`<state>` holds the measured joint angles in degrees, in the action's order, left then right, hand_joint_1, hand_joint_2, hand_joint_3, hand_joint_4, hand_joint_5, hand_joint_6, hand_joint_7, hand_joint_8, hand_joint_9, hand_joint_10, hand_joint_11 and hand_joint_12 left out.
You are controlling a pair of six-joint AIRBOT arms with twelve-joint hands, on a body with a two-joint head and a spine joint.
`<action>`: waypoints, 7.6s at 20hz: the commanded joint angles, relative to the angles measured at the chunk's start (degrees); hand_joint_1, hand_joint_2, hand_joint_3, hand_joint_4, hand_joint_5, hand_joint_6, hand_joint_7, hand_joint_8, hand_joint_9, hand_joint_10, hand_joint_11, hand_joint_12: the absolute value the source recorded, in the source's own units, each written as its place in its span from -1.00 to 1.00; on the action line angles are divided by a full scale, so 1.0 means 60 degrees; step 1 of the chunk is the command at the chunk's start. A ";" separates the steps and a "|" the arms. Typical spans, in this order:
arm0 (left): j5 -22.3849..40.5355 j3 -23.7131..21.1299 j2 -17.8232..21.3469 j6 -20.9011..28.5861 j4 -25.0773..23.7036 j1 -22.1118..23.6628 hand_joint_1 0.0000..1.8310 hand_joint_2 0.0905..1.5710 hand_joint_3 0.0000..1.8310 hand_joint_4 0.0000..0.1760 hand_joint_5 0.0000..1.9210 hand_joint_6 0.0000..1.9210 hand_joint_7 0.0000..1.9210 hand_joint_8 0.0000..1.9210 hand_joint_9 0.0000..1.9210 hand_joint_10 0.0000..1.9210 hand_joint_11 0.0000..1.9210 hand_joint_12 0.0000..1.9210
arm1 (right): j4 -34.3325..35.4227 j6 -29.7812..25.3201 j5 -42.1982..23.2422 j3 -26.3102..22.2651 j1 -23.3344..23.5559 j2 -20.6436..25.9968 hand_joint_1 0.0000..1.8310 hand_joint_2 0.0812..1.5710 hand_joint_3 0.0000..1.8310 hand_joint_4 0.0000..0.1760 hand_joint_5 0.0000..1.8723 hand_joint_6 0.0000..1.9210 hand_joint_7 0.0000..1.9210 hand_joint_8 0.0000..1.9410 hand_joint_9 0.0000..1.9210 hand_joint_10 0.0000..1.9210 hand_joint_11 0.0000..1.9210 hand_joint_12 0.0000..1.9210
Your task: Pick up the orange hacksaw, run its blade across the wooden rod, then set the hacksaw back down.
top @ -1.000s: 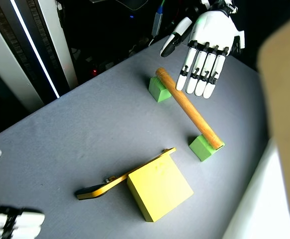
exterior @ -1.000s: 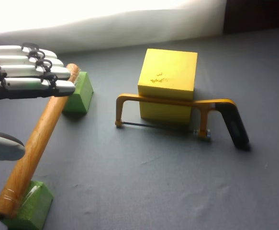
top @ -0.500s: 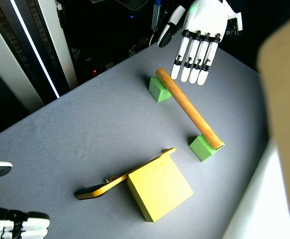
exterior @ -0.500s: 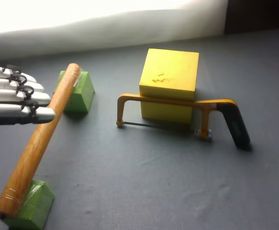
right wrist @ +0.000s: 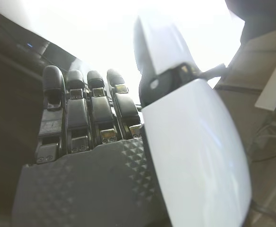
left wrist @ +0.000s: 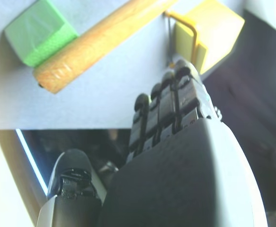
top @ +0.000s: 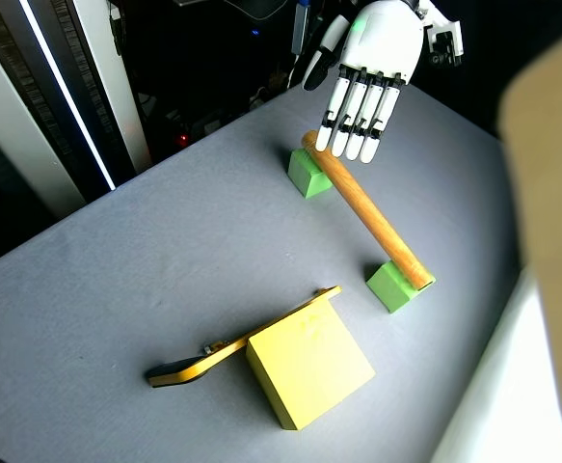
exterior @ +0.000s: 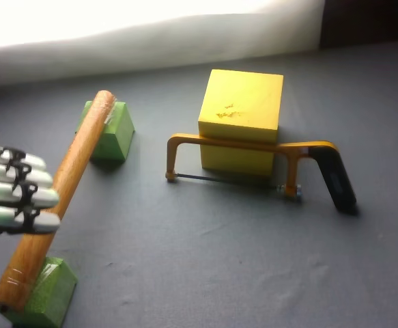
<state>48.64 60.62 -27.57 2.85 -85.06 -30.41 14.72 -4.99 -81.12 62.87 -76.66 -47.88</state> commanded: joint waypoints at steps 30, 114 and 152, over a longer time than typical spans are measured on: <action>0.0440 0.0226 -0.0221 0.0561 -0.1725 -0.0395 -0.98 0.59 -1.00 -1.00 -0.89 -0.99 -0.90 -0.99 -0.94 -1.00 -1.00 -0.70 | -0.5318 -0.3259 0.3189 0.4856 0.3554 -0.2665 0.00 0.46 -1.00 -1.00 -0.84 -0.99 -0.84 -0.99 -0.80 -0.99 -1.00 -0.25; 0.0328 0.0607 -0.0470 0.0561 -0.1357 -0.0461 -0.99 0.59 -1.00 -1.00 -0.90 -1.00 -0.92 -1.00 -0.95 -1.00 -1.00 -0.81 | 0.1749 0.3803 -0.2077 -0.1323 0.4178 -0.1701 0.37 0.44 -1.00 -1.00 -0.13 0.12 0.06 0.15 0.01 0.06 -0.16 0.55; 0.0316 0.0663 -0.0534 0.0560 -0.1282 -0.0374 -1.00 0.61 -1.00 -1.00 -0.92 -1.00 -0.94 -1.00 -0.96 -1.00 -1.00 -0.93 | 0.3406 0.5146 -0.3033 0.0836 0.6796 -0.7915 0.50 0.41 -1.00 -1.00 -0.12 0.02 0.03 0.07 -0.01 0.35 -0.16 0.53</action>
<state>50.41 64.23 -30.85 6.26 -95.22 -33.19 39.72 26.94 -93.95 67.99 -36.05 -95.44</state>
